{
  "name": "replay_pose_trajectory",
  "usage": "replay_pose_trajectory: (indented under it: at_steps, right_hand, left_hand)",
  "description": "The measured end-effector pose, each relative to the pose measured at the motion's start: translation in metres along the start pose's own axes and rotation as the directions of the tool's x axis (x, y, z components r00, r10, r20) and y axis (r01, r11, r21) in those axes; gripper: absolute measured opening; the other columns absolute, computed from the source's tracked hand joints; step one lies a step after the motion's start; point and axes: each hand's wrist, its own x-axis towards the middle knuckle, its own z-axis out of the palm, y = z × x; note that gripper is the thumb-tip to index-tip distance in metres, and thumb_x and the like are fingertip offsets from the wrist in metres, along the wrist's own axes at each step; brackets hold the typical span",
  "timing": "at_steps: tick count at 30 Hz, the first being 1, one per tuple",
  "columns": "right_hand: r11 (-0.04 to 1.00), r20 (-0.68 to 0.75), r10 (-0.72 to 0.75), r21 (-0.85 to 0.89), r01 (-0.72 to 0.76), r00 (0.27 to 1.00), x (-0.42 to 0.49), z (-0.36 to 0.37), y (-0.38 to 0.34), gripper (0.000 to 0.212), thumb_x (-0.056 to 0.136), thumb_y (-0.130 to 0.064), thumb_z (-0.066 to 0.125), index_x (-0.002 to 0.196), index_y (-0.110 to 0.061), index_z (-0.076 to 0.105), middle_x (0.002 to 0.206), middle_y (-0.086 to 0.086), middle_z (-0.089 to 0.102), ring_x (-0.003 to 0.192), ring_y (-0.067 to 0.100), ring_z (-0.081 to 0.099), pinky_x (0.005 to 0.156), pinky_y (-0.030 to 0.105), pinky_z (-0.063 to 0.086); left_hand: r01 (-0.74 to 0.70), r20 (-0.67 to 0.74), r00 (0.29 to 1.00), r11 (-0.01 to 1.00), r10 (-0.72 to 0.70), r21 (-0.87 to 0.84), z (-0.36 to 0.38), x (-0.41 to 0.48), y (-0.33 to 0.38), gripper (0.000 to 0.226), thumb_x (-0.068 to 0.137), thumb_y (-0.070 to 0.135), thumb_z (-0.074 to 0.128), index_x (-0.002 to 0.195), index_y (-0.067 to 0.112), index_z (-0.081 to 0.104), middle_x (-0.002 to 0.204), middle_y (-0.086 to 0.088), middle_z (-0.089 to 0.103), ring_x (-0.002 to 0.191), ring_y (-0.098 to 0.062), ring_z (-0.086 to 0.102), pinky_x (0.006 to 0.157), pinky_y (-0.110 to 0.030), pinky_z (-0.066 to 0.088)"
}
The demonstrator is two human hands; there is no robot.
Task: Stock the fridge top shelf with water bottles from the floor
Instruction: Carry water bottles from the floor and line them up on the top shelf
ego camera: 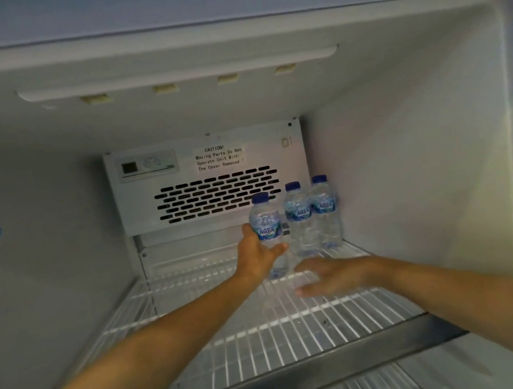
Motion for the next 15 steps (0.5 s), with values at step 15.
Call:
replay_pose_trajectory:
  at_steps: [15]
  right_hand:
    - [0.995, 0.109, -0.037, -0.091, 0.047, 0.993, -0.005, -0.003, 0.013, 0.080, 0.089, -0.065, 0.042, 0.152, -0.038, 0.000, 0.159, -0.017, -0.011, 0.145, 0.004, -0.016, 0.117, 0.031, -0.006]
  left_hand:
    - [-0.019, -0.023, 1.000, 0.998, 0.020, 0.058, 0.021, 0.044, -0.019, 0.067, 0.076, 0.018, 0.079, 0.125, -0.001, 0.038, 0.124, -0.014, 0.058, 0.108, -0.022, 0.057, 0.084, -0.024, 0.044]
